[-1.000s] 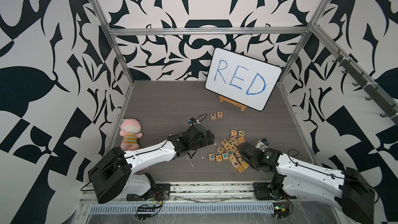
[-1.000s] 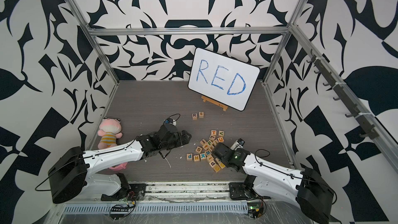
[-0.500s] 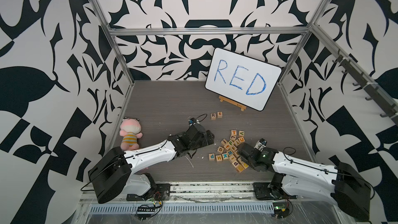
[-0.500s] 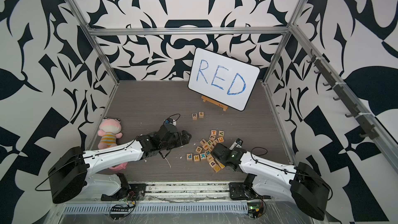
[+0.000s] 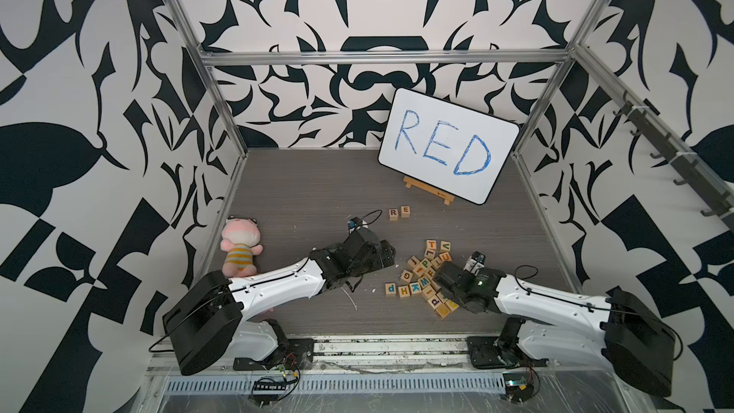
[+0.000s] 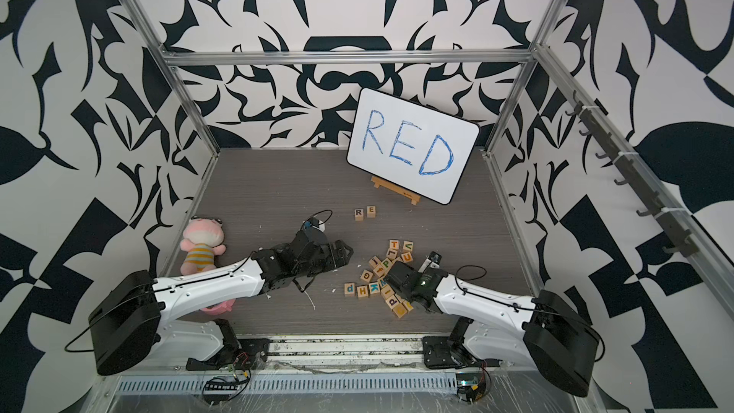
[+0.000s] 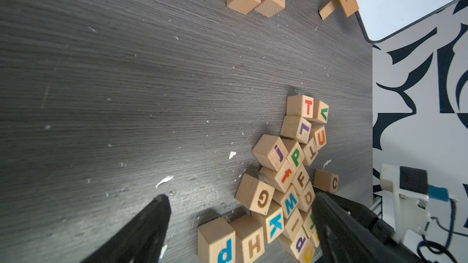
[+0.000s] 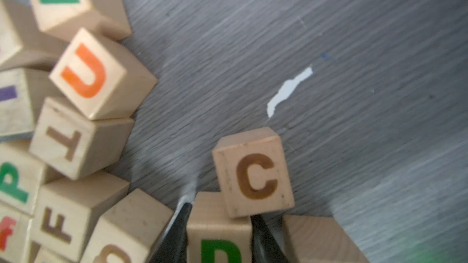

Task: Assemble the uppercase word "red" with letter blocks
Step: Pick up the letter block from the center of the board.

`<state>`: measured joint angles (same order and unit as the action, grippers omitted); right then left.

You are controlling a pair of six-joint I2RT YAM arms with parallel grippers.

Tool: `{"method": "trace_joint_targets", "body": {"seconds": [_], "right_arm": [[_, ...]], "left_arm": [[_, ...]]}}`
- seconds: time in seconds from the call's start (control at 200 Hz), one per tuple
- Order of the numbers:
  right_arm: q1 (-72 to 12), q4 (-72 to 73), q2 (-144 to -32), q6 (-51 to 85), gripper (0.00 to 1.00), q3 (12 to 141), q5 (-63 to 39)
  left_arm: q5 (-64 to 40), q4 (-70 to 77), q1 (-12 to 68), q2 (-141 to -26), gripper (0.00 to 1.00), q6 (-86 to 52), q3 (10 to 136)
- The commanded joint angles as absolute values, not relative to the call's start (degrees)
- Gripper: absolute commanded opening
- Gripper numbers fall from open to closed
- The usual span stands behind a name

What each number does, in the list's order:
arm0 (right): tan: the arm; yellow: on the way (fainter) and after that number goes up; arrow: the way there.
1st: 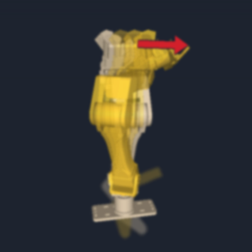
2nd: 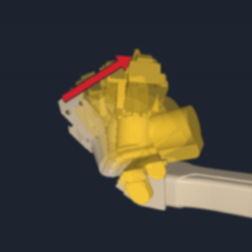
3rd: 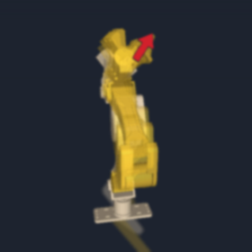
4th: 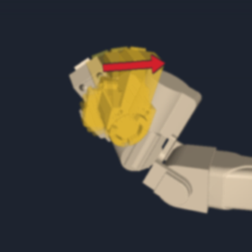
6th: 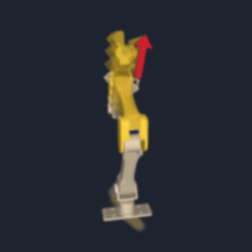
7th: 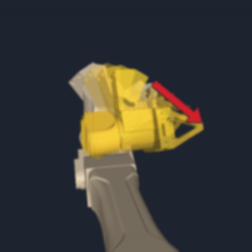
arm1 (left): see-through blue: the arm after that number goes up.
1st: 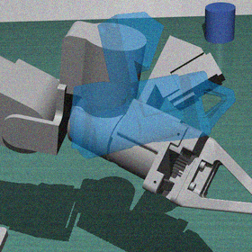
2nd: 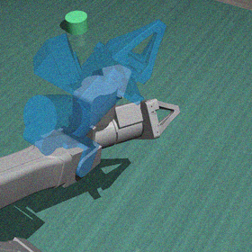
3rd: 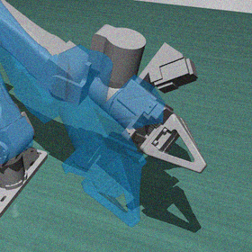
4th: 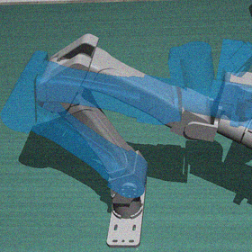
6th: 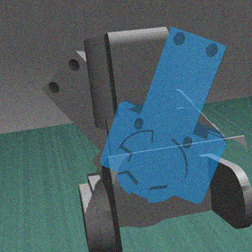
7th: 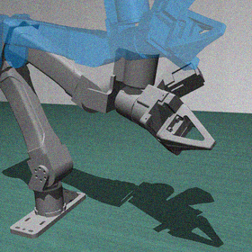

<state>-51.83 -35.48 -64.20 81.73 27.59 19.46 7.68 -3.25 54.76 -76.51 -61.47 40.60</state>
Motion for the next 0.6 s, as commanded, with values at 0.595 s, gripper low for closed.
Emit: {"method": "trace_joint_targets", "body": {"seconds": [0.595], "right_arm": [[-51.57,-44.82,-63.36,41.81,0.21,50.93,27.95]], "left_arm": [[5.21,3.09,54.97,-73.48,0.91,-59.29,38.58]]}}
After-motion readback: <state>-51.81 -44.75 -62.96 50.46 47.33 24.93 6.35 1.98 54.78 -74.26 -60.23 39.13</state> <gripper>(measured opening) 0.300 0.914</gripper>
